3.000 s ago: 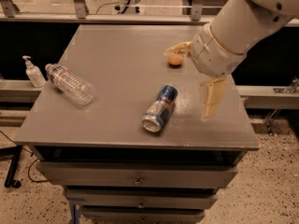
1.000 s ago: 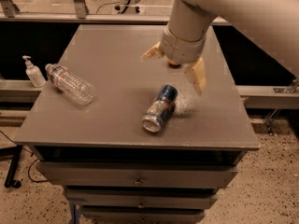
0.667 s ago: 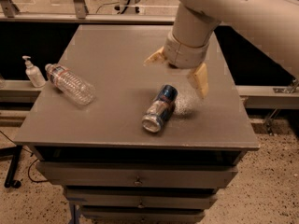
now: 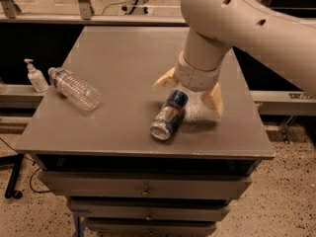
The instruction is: Place redbull can upright
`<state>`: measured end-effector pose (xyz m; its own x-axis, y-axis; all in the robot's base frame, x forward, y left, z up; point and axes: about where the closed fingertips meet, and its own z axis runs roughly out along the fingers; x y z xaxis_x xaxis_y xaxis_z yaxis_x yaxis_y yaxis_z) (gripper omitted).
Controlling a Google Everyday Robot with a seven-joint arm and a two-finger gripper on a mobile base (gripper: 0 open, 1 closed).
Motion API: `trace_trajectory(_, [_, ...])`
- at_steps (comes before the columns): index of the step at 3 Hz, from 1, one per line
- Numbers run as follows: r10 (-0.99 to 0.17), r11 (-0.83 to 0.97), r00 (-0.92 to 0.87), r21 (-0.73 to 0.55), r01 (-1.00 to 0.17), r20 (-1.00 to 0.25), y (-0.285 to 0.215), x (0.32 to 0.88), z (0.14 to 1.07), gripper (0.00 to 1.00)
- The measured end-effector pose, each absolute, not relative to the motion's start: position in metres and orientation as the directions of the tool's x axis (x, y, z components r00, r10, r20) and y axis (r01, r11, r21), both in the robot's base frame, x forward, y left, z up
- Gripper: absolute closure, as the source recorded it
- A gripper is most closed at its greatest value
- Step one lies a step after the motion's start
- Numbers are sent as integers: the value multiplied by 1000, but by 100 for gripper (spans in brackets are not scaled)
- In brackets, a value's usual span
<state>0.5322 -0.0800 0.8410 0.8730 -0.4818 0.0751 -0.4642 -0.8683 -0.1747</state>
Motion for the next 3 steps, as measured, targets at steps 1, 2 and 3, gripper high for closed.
trace_trajectory(1, [-445, -891, 890, -147, -430, 94, -77, 526, 833, 13])
trace_trajectory(2, [-410, -911, 901, -100, -399, 142, -63, 526, 835, 36])
trace_trajectory(3, [-371, -928, 906, -38, -371, 205, -39, 534, 846, 59])
